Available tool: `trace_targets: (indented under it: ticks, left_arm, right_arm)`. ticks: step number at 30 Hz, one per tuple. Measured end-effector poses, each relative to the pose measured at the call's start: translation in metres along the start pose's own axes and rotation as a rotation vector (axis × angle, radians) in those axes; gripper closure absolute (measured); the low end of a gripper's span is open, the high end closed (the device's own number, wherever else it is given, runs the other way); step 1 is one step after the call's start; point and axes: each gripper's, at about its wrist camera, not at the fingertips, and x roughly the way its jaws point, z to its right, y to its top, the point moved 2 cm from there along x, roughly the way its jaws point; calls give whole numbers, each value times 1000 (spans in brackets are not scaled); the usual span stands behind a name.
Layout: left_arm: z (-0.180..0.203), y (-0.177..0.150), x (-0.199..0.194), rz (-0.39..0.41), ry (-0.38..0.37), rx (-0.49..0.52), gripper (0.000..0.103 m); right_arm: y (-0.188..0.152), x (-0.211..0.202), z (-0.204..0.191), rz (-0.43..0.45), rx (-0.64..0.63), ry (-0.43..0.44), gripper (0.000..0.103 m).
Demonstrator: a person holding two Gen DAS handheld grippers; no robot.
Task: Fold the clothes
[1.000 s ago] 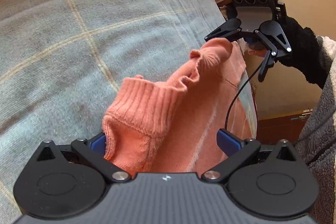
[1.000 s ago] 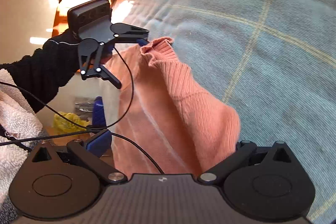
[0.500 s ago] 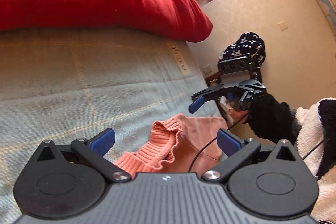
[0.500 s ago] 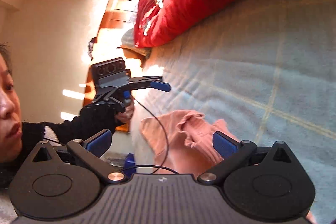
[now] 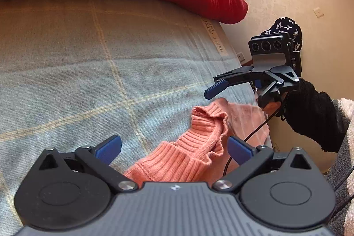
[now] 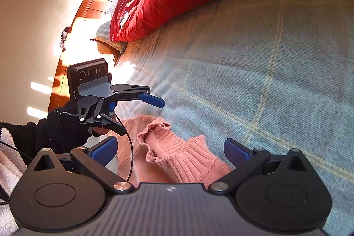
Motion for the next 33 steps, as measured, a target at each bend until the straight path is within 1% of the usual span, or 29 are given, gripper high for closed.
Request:
trace_targets:
  ticks: [3, 4, 5, 7, 9, 10, 12, 15, 17, 21, 22, 26, 28, 30, 33]
  left_arm:
    - [-3, -9, 14, -49, 80, 63, 2]
    - [-4, -11, 13, -43, 72, 67, 2]
    - [-6, -12, 13, -33, 61, 69, 2]
    - [-11, -14, 9, -3, 33, 31, 2]
    - [-14, -16, 8, 15, 20, 17, 2]
    - [-14, -16, 8, 18, 19, 22, 2]
    - [-9, -17, 11, 17, 41, 54, 2]
    - [-3, -20, 15, 15, 73, 108, 1]
    - [1, -21, 16, 12, 88, 137, 1]
    - [-3, -22, 15, 43, 77, 112, 1]
    - [-3, -22, 15, 53, 77, 106, 1]
    - [-1, -23, 12, 85, 90, 72, 1]
    - [6, -22, 9, 95, 128, 47, 2]
    - [20, -25, 3, 118, 168, 70, 2]
    - [41, -36, -6, 152, 229, 126, 2]
  right_arm:
    - [-7, 14, 7, -49, -47, -53, 0]
    - [-9, 17, 10, -55, -46, -56, 0]
    - [-9, 14, 16, -38, -8, -29, 0]
    - [-8, 7, 25, -1, 84, 29, 0]
    - [-7, 4, 26, 6, 122, 64, 0]
    - [-8, 8, 22, -18, 120, 87, 0]
    - [-9, 16, 15, -65, 112, 120, 0]
    - [-9, 33, 8, -128, 72, 93, 0]
    - [-2, 37, 10, -144, 82, 121, 0]
    - [14, 50, 13, -188, 104, 155, 0]
    - [17, 53, 12, -204, 101, 152, 0]
    - [22, 64, 3, -277, 49, 94, 0]
    - [22, 66, 0, -298, 24, 71, 2]
    - [21, 66, 0, -307, 10, 56, 4]
    - [19, 65, 0, -306, -5, 42, 5]
